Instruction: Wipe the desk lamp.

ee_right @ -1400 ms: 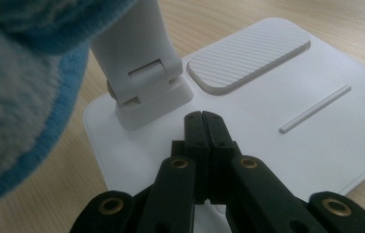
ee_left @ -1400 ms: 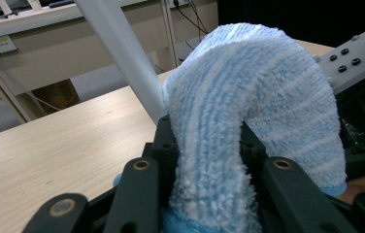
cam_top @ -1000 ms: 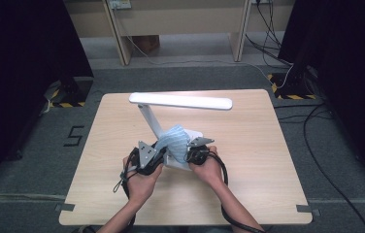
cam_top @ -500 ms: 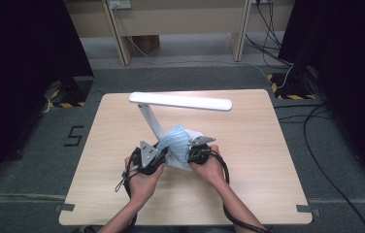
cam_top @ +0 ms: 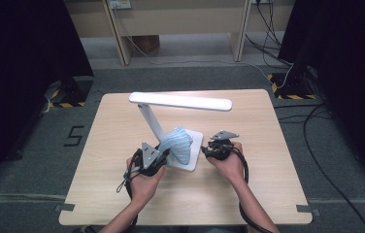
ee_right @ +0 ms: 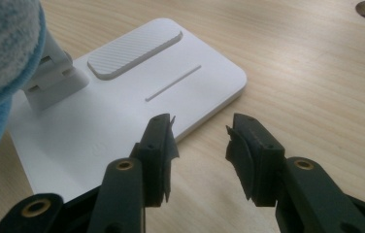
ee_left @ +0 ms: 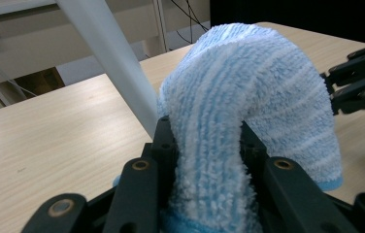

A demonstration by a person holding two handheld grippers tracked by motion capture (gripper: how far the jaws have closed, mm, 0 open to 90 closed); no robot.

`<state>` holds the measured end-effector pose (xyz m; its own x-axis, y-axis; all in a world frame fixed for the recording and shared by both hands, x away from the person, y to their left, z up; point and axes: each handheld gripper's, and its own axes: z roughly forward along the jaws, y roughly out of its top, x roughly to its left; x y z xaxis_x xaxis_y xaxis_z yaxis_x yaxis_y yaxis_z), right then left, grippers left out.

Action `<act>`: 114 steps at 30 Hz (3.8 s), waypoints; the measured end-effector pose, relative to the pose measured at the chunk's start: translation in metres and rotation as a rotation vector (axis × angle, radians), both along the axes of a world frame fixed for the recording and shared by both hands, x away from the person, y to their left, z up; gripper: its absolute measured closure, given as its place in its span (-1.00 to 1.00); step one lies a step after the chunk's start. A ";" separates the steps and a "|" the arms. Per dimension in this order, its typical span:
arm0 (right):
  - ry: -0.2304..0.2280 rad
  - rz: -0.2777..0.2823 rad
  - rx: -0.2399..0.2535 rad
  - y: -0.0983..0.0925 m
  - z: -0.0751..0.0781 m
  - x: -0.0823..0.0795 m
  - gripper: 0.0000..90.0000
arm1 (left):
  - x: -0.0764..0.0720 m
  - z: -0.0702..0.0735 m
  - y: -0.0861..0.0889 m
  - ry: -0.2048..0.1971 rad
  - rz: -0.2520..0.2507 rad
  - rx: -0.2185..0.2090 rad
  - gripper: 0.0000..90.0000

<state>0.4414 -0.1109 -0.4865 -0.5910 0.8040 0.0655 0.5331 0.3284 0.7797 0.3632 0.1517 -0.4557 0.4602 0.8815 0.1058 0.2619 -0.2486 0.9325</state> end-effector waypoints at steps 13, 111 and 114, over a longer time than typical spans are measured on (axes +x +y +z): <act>-0.022 0.016 0.004 -0.003 0.002 -0.007 0.33 | 0.004 -0.015 -0.003 0.042 -0.008 0.017 0.53; 0.018 0.180 -0.048 0.060 -0.017 0.003 1.00 | 0.018 0.115 0.068 -0.088 0.159 -0.067 0.53; 0.017 0.180 -0.047 0.060 -0.017 0.003 1.00 | 0.017 0.115 0.067 -0.093 0.159 -0.058 0.53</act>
